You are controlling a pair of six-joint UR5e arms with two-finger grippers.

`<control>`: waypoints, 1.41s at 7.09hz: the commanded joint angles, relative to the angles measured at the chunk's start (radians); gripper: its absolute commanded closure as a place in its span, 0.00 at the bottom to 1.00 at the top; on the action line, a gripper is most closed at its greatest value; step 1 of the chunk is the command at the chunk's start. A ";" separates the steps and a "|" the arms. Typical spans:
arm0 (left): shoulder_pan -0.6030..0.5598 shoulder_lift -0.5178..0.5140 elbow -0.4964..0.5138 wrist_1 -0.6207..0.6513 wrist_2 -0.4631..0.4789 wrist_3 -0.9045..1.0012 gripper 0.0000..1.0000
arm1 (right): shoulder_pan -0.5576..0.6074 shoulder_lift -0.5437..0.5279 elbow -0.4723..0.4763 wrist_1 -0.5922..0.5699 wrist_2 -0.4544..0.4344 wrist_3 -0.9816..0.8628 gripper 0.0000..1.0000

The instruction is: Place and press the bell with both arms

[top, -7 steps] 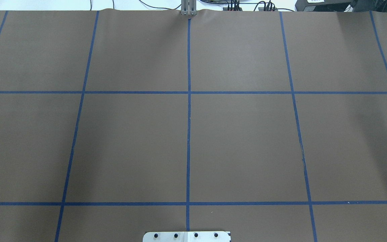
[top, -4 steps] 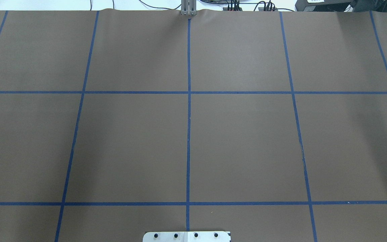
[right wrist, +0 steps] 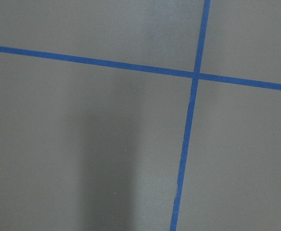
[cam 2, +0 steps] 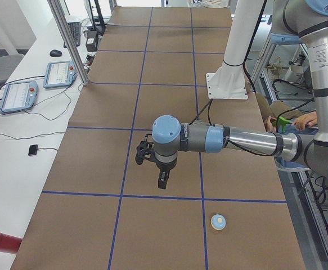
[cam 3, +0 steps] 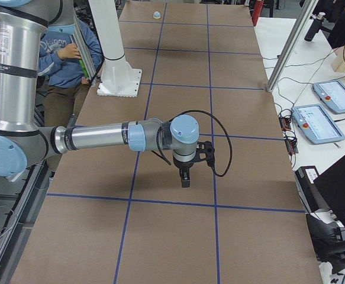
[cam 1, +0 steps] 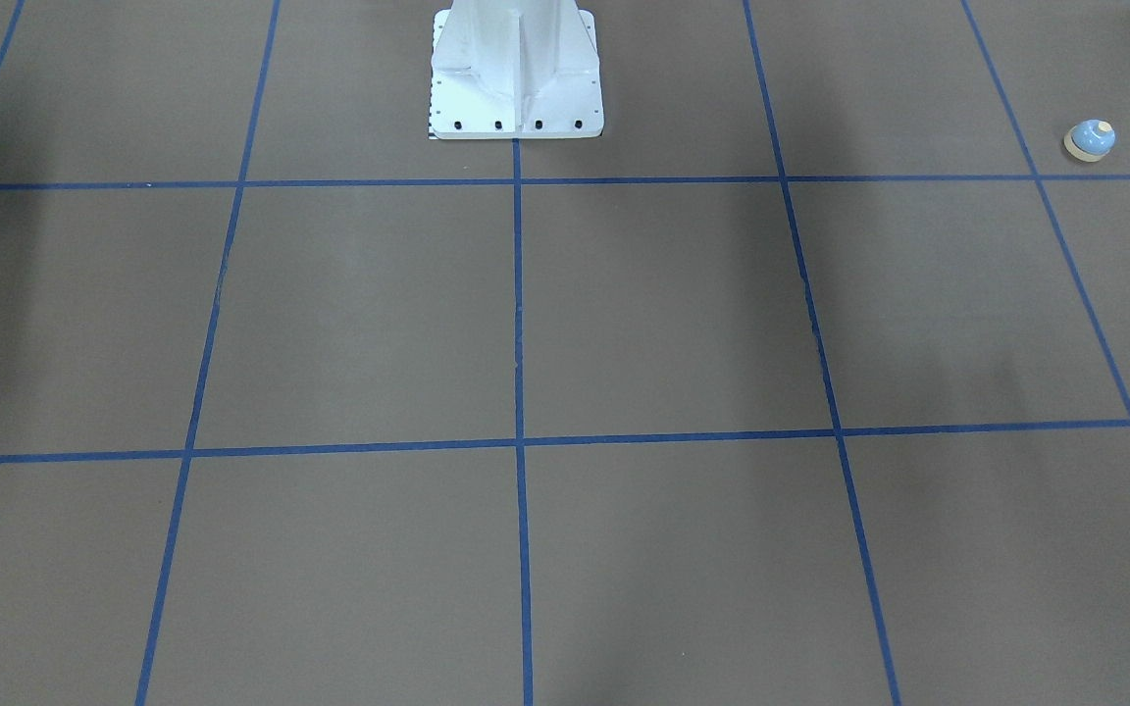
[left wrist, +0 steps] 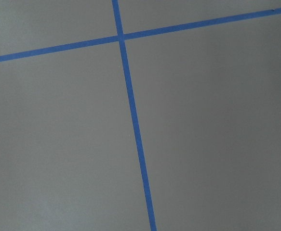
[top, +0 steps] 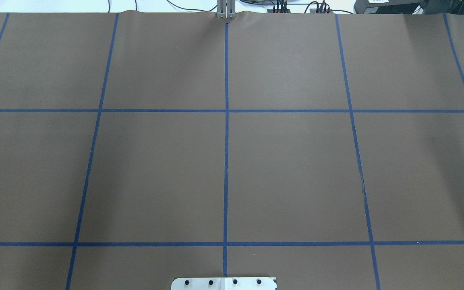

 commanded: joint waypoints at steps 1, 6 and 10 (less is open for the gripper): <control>0.002 -0.001 -0.005 0.000 0.003 -0.002 0.00 | 0.000 -0.007 0.000 0.015 0.001 0.001 0.00; 0.022 0.075 0.138 -0.017 0.001 -0.046 0.00 | 0.000 -0.011 0.005 0.070 0.004 0.000 0.00; 0.121 0.078 0.339 -0.041 -0.002 -0.092 0.00 | -0.005 -0.005 0.003 0.066 0.039 0.001 0.00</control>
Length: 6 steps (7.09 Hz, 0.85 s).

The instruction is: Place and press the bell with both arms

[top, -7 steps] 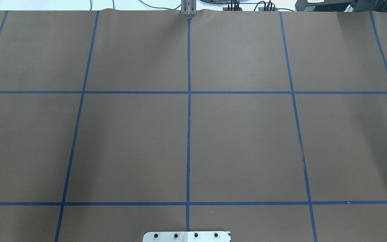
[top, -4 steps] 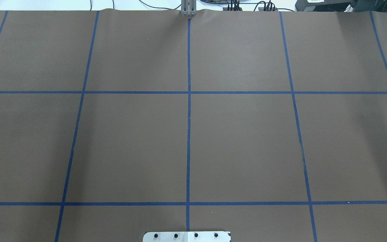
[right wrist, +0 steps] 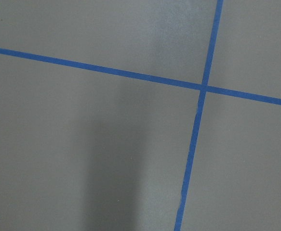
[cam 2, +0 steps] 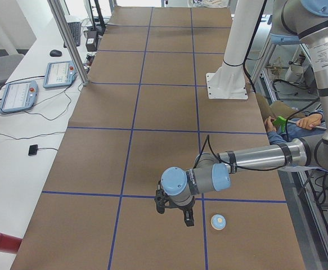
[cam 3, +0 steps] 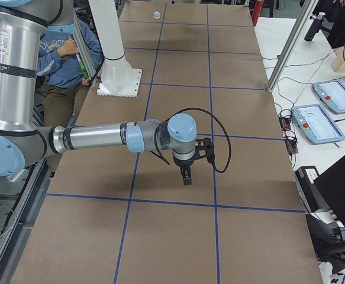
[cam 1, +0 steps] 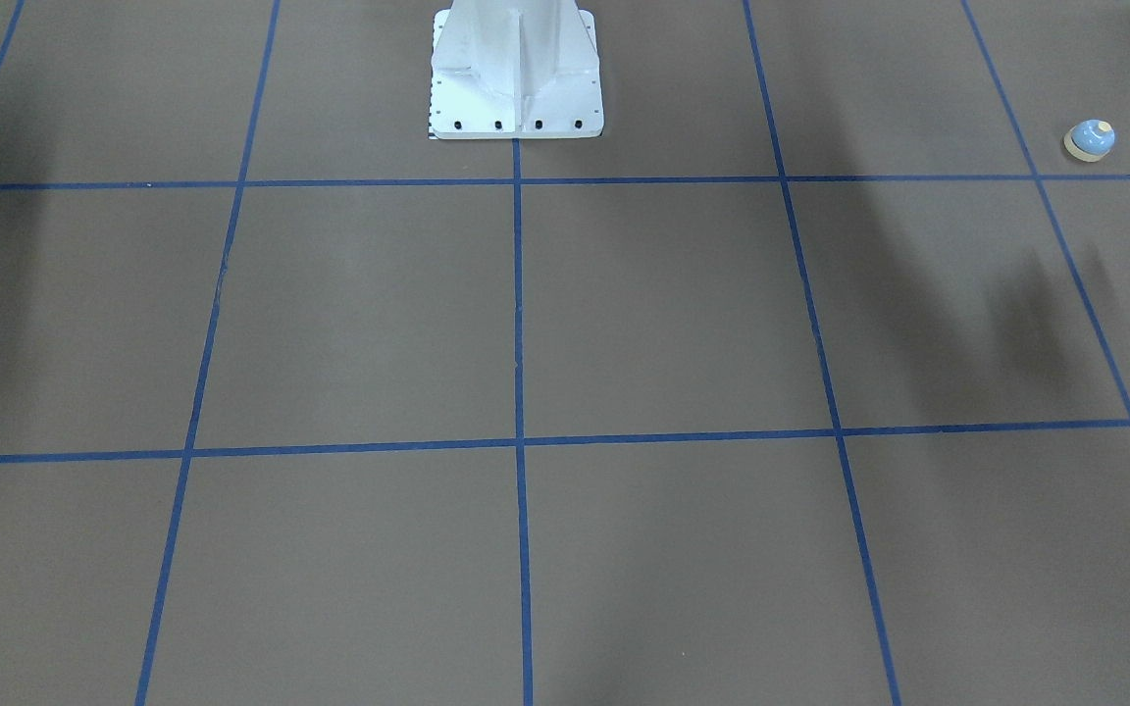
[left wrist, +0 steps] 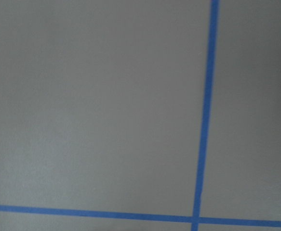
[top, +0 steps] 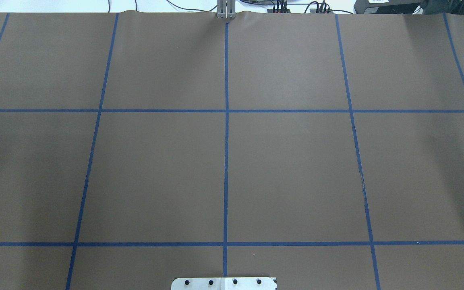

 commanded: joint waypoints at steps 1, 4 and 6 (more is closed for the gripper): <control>0.089 0.001 0.097 -0.041 -0.002 -0.003 0.00 | -0.002 0.002 0.000 -0.002 0.021 0.000 0.00; 0.169 0.002 0.162 -0.066 -0.039 0.003 0.00 | -0.013 -0.001 0.000 -0.001 0.021 -0.001 0.00; 0.226 0.002 0.176 -0.087 -0.062 0.051 0.00 | -0.014 0.002 0.006 0.001 0.021 -0.003 0.00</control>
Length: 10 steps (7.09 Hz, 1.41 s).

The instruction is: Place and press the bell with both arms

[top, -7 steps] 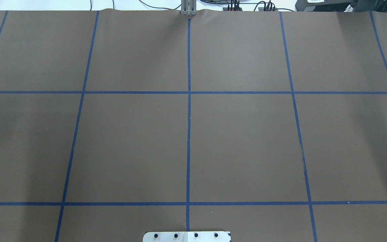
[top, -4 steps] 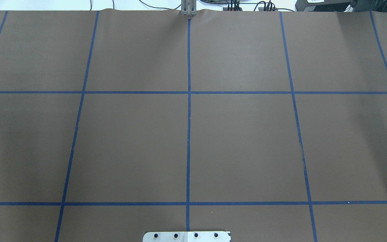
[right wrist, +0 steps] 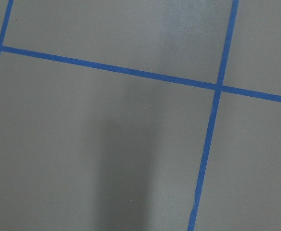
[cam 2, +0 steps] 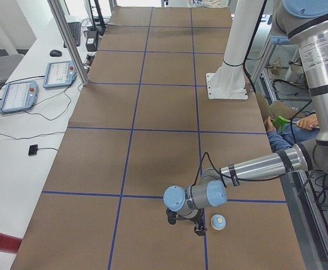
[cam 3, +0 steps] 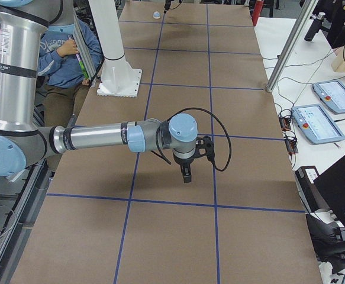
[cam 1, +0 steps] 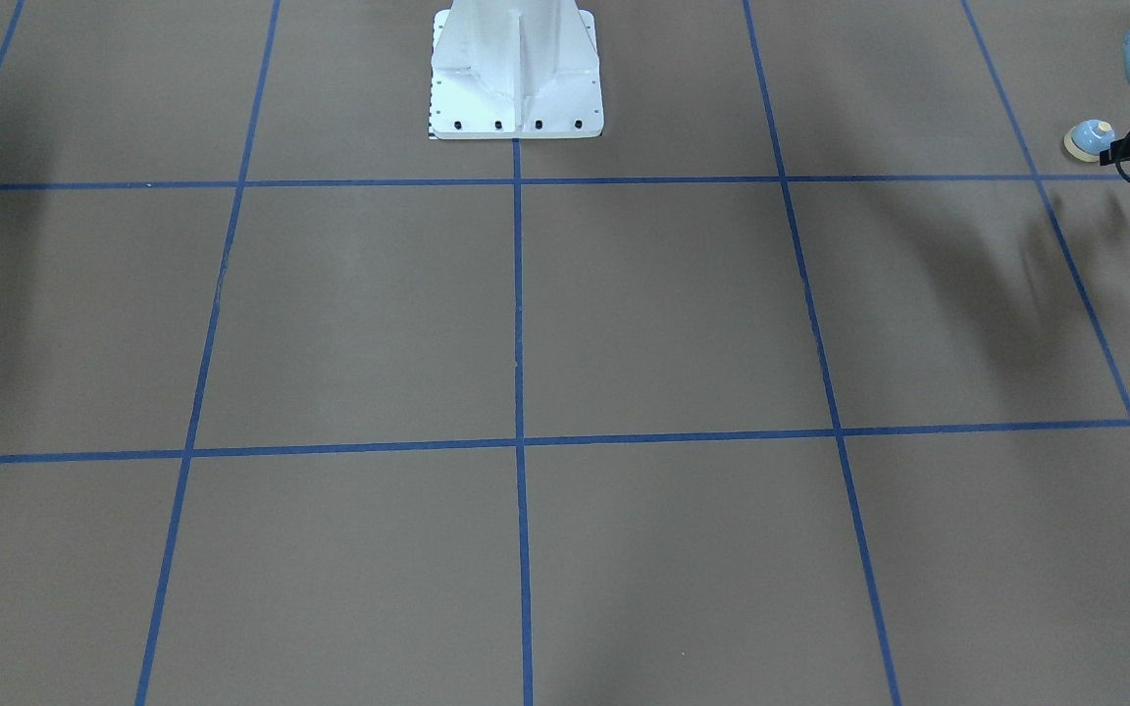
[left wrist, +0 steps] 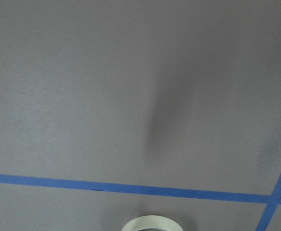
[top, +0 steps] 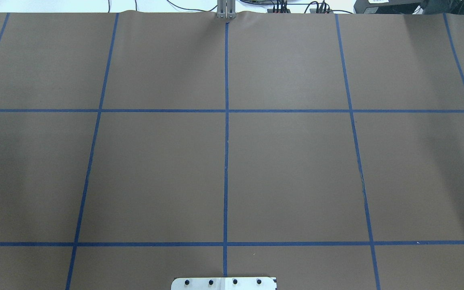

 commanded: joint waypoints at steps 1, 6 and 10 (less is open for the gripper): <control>0.042 0.000 0.018 -0.010 -0.012 0.020 0.00 | -0.002 0.002 0.007 0.001 0.000 -0.001 0.00; 0.091 0.019 0.053 -0.010 -0.035 0.018 0.00 | -0.003 0.008 0.013 -0.001 -0.001 -0.001 0.00; 0.126 0.020 0.071 -0.030 -0.037 0.017 0.00 | -0.005 0.006 0.021 -0.001 -0.001 -0.001 0.00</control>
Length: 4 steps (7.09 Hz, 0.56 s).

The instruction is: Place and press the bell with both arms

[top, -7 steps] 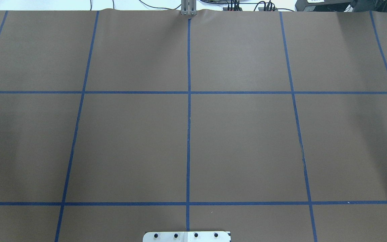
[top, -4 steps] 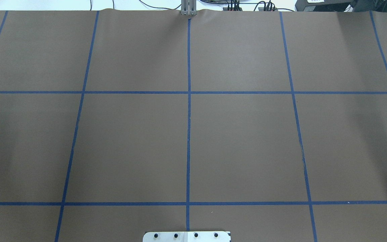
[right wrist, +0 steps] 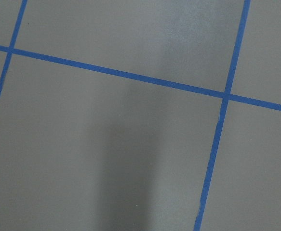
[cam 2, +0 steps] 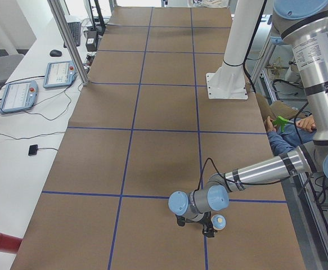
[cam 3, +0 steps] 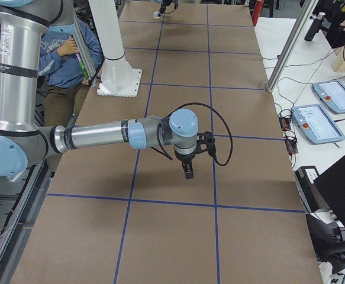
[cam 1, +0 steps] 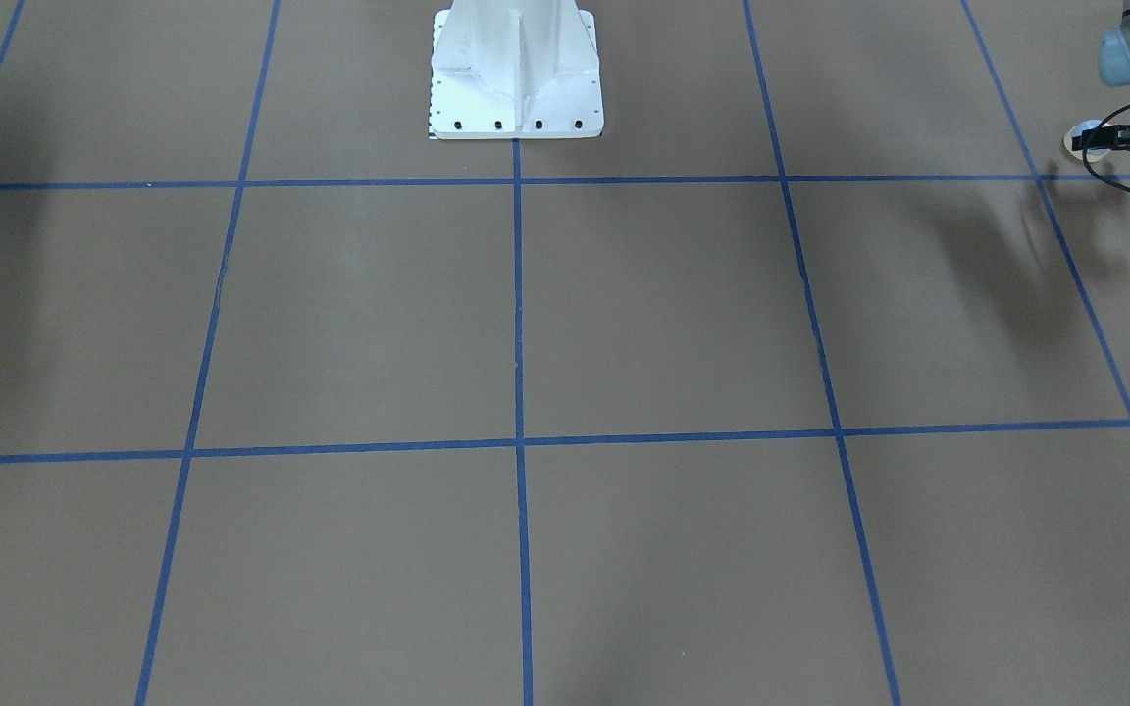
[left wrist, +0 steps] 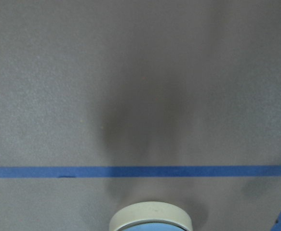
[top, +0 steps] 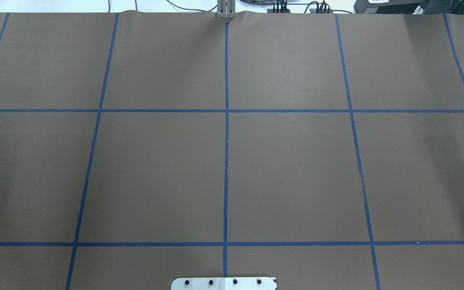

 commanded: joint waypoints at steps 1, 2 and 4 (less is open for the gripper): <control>0.020 0.001 0.014 -0.016 -0.001 -0.001 0.00 | 0.000 0.000 0.001 0.000 0.000 0.000 0.00; 0.028 0.001 0.018 -0.016 -0.002 -0.001 0.00 | 0.000 0.000 0.001 0.000 0.000 0.000 0.00; 0.043 0.001 0.019 -0.016 -0.027 -0.001 0.00 | -0.002 0.000 0.001 0.000 0.000 0.000 0.00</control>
